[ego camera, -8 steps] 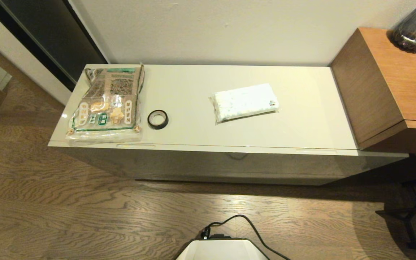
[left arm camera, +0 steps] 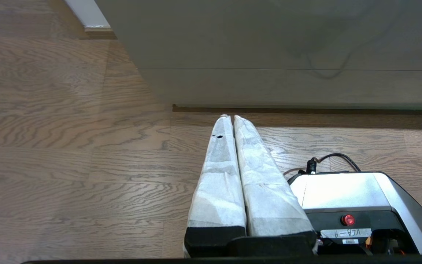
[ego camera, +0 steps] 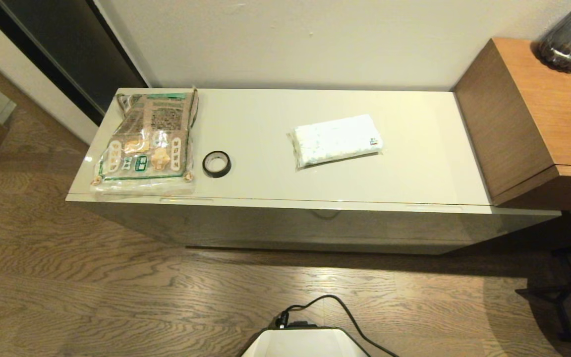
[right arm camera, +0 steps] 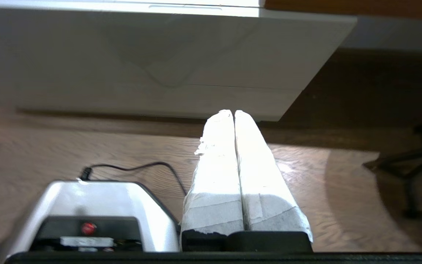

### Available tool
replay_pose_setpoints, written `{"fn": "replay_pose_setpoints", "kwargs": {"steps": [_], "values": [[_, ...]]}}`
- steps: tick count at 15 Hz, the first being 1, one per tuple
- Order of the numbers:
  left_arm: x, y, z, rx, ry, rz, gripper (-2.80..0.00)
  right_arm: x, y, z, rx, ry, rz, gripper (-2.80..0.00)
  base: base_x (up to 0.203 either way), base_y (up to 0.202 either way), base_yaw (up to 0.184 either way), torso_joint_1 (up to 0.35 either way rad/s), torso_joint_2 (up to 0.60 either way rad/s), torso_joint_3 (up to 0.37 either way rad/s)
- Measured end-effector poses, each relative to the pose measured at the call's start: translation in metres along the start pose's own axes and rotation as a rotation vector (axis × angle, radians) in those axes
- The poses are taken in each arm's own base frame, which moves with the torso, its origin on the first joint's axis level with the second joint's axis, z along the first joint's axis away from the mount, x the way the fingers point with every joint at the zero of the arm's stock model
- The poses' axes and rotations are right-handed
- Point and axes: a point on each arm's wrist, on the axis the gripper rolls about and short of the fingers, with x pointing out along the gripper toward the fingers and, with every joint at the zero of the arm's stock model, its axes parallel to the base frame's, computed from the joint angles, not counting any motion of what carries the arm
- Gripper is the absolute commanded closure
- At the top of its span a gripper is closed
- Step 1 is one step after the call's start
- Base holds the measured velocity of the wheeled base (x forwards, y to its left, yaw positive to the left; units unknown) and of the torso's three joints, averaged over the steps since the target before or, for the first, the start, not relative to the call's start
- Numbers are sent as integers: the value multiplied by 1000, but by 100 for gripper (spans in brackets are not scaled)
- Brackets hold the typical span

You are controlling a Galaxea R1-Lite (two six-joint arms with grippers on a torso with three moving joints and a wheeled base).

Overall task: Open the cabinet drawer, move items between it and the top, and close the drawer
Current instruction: Open the drawer

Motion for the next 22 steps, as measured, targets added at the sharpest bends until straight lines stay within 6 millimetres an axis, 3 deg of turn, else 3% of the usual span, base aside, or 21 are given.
{"fn": "replay_pose_setpoints", "kwargs": {"steps": [18,20,22], "values": [[0,0,0,0,0,0,0,-1,0,1,-21,21,-2,0,0,0,0,0,0,0],[0,0,0,0,0,0,0,-4,-1,20,2,5,5,0,0,0,0,0,0,0],[0,0,0,0,0,0,0,-9,-4,77,51,-52,10,0,0,0,0,0,0,0]]}}
